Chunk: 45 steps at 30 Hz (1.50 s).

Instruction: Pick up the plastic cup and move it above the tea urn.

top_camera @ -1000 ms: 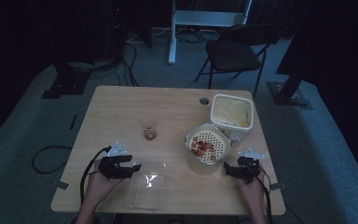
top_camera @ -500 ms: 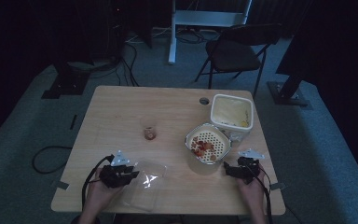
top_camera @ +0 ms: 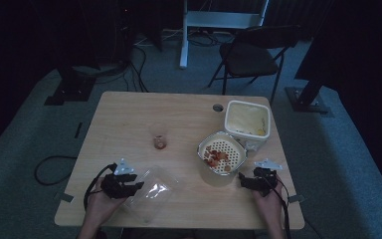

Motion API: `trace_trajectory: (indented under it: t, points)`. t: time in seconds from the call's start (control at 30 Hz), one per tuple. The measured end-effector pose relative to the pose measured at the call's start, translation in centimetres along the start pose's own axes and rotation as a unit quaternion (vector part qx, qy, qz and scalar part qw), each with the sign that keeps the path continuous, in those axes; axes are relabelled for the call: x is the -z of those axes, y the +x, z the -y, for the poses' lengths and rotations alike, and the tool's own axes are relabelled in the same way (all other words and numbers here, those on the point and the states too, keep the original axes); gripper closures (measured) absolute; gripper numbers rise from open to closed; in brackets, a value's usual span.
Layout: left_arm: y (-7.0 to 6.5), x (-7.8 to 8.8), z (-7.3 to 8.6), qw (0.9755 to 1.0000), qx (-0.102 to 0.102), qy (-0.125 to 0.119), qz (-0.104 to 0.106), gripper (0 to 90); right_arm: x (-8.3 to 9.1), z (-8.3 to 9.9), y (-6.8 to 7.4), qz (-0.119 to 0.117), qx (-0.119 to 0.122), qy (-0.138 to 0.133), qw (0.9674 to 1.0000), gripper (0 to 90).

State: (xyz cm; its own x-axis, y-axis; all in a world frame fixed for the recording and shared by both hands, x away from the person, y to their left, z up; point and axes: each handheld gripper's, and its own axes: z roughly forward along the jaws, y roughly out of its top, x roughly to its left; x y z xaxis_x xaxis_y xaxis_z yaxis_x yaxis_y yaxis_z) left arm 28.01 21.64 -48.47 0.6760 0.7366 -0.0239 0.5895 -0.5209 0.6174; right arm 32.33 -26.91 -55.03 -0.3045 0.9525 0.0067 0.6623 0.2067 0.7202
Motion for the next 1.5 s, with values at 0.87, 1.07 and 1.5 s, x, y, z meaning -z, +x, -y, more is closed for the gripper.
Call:
trace_trajectory:
  t: [0.87, 1.07, 1.5]
  points:
    - [0.0, -0.6, -4.2, 0.9976, -0.005, -0.066, 0.02, 87.3, 0.0, 0.0, 0.0, 0.0, 0.0, 0.0, 1.0, 11.3]
    - [0.1, 0.5, -6.4, 0.996, -0.025, -0.083, 0.023, 87.3, 0.0, 0.0, 0.0, 0.0, 0.0, 0.0, 1.0, 11.3]
    - [1.2, 3.5, -11.7, 0.9905, -0.05, -0.126, 0.026, 87.3, 0.0, 0.0, 0.0, 0.0, -0.001, 0.0, 1.0, 11.3]
